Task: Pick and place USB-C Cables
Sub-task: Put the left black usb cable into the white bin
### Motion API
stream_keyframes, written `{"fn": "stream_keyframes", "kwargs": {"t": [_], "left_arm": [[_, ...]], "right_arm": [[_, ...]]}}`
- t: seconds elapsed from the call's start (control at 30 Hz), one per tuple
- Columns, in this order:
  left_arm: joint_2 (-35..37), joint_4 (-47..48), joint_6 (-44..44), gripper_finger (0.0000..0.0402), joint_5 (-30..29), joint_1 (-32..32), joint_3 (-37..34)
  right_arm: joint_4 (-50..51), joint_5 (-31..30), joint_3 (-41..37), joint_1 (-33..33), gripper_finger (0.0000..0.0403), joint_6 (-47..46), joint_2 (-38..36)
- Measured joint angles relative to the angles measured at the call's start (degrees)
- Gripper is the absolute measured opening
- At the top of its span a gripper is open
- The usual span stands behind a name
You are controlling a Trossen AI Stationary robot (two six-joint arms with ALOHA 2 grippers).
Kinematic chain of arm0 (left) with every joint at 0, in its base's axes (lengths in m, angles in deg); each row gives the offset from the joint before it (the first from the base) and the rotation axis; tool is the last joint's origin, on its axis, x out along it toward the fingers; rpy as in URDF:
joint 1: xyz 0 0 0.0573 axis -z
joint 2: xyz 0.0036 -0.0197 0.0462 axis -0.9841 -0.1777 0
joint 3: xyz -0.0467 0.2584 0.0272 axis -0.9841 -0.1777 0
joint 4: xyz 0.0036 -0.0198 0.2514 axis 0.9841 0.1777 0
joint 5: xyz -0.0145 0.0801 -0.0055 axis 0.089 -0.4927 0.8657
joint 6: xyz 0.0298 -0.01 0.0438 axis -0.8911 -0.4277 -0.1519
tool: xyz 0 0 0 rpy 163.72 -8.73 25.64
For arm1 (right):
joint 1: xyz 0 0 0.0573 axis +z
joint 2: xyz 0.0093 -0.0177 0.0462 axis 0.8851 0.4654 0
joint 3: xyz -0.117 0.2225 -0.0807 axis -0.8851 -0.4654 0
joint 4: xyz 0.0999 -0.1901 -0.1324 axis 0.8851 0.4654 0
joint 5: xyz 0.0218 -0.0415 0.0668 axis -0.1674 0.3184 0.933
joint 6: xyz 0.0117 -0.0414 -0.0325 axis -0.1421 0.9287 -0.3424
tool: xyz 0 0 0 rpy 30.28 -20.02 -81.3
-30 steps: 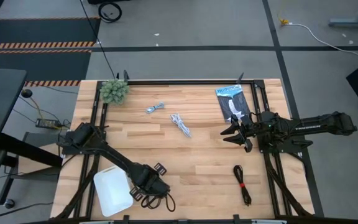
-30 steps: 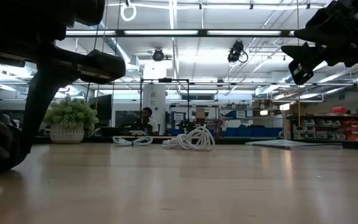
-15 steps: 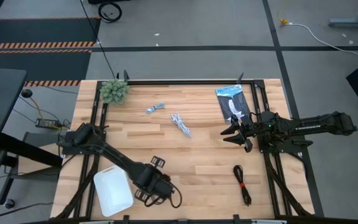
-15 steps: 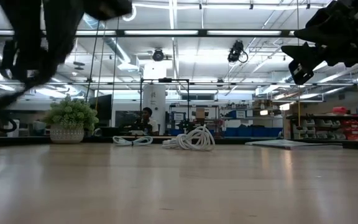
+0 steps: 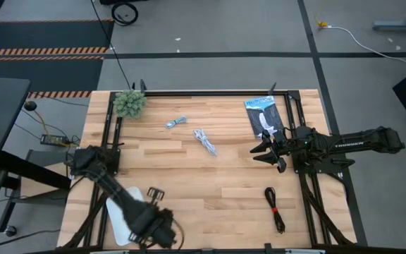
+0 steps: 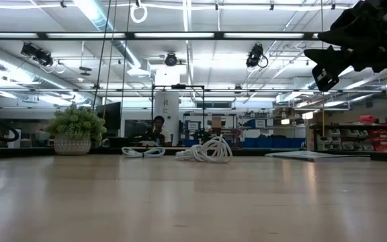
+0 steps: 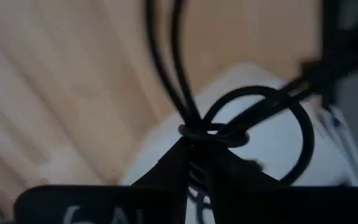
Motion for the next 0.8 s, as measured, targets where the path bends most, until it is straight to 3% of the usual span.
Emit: {"fn": "stream_keyframes", "kwargs": {"t": [0.23,0.47,0.63,0.8], "left_arm": [[0.0,-0.1,-0.9,0.0006,-0.2,6.2,-0.5],[0.0,-0.1,4.5,0.0011,0.0,8.1,-2.4],[0.2,-0.1,17.3,0.0019,-1.4,5.9,-2.4],[0.5,-1.8,30.0,0.0067,-0.5,5.0,-1.4]], "right_arm": [[0.0,0.0,0.0,0.0,0.0159,0.0,0.0],[0.0,0.0,0.0,0.0,0.0159,0.0,0.0],[0.0,0.0,0.0,0.0,0.0159,0.0,0.0],[0.0,0.0,0.0,0.0,0.0159,0.0,0.0]]}}
